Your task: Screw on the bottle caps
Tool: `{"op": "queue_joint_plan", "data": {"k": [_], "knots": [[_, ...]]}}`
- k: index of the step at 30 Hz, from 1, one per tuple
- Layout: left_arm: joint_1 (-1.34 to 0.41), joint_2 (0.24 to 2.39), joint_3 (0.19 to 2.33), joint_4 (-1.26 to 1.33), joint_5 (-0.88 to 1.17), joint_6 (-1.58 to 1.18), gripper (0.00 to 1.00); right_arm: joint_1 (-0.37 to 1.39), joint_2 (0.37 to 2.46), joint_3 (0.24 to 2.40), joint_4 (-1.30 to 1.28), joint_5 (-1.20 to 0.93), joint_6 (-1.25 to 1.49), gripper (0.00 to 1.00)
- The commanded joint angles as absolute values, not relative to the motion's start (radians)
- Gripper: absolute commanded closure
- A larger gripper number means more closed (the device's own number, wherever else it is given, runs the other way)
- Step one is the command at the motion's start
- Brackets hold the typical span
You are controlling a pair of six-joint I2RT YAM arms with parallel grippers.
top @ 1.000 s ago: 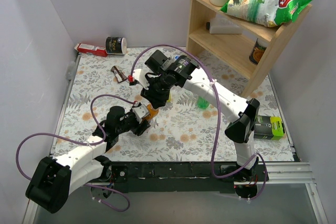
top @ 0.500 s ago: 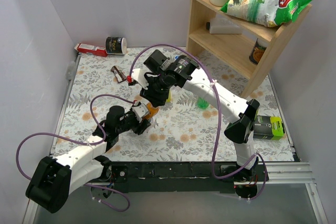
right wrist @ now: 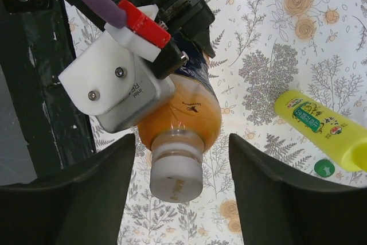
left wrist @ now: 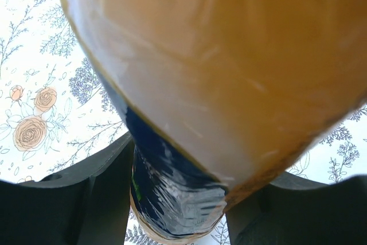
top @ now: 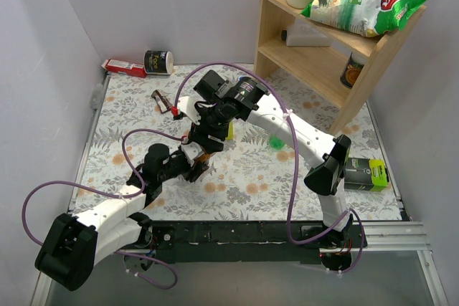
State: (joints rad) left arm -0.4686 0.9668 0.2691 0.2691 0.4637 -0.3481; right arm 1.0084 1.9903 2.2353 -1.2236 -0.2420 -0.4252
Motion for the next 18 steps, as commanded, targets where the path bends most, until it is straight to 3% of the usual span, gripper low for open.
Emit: {"op": "queue_joint_plan", "data": {"k": [1, 4, 6, 10, 13, 18], "knots": [[-0.474, 0.956, 0.288, 0.302, 0.497, -0.356, 1.00, 1.011, 1.976, 2.276, -1.206, -0.262, -0.433, 0.22], [-0.472, 0.962, 0.288, 0.301, 0.514, -0.371, 1.00, 1.011, 1.968, 2.298, -1.203, -0.322, -0.451, 0.10], [-0.472, 0.966, 0.290, 0.287, 0.546, -0.373, 1.00, 1.006, 1.935, 2.292, -1.186, -0.372, -0.469, 0.08], [-0.472, 0.957, 0.293, 0.272, 0.620, -0.405, 1.00, 0.971, 1.795, 2.146, -1.083, -0.520, -0.541, 0.07], [-0.472, 0.954, 0.301, 0.268, 0.684, -0.431, 1.00, 0.945, 1.666, 1.978, -0.967, -0.479, -0.548, 0.07], [-0.472, 0.969, 0.319, 0.272, 0.768, -0.459, 1.00, 0.913, 1.597, 1.907, -0.934, -0.456, -0.587, 0.07]]}}
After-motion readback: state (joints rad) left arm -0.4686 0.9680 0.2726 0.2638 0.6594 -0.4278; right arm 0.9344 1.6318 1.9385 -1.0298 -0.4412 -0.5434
